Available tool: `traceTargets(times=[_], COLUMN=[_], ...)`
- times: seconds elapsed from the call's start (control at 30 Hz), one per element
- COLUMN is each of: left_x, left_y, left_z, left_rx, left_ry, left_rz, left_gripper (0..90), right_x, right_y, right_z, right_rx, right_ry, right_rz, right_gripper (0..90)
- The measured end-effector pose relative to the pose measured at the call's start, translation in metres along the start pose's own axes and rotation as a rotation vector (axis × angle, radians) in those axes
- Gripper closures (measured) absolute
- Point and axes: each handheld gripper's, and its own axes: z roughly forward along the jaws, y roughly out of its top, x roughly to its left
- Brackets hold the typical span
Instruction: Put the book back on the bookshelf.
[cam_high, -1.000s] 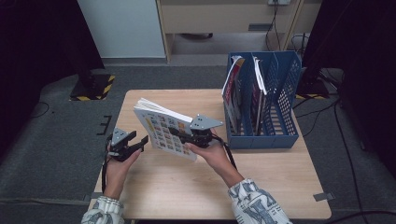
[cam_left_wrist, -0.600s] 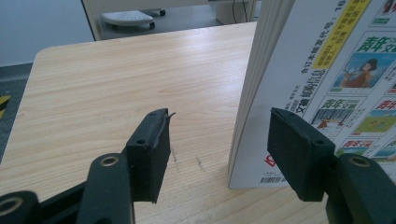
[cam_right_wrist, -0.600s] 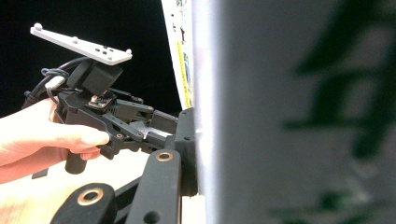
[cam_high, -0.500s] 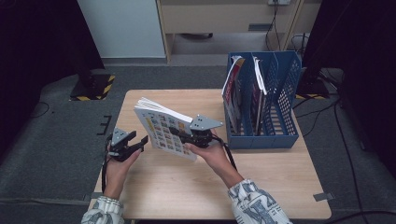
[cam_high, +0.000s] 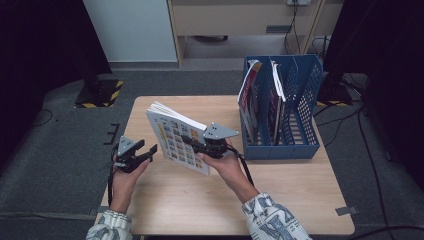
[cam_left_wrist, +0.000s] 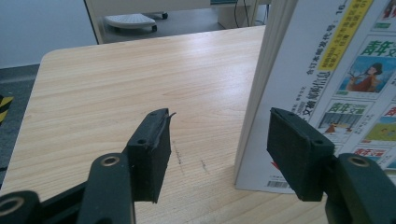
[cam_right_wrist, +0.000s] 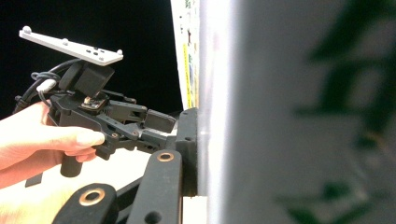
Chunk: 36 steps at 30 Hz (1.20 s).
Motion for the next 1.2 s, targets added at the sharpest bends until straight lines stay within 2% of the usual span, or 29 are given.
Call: traceTargets(times=[0.23,0.47,0.77,1.07,1.2], left_x=[0.002,0.004,-0.002,-0.005,-0.007], left_y=[0.002,0.001,-0.001,-0.006,-0.007], left_z=[-0.003,-0.004,0.004,0.013,0.016], left_rx=[-0.010,-0.009,0.051,0.134,0.153], left_ry=[0.004,0.008,0.007,-0.003,0.004], left_rz=[-0.008,-0.013,0.022,0.035,0.042], left_gripper=[39.5,38.5,27.3,17.3,13.0], right_x=[0.002,0.001,-0.007,-0.010,-0.010], right_y=[0.008,0.016,0.031,0.038,0.041], right_z=[-0.004,-0.012,-0.028,-0.039,-0.043], right_rx=[0.005,-0.007,-0.051,-0.053,-0.056], right_ry=[-0.006,-0.022,-0.056,-0.076,-0.082], right_rz=[-0.018,-0.015,-0.021,-0.028,-0.027], right_gripper=[74.1,74.1,74.1,74.1,74.0])
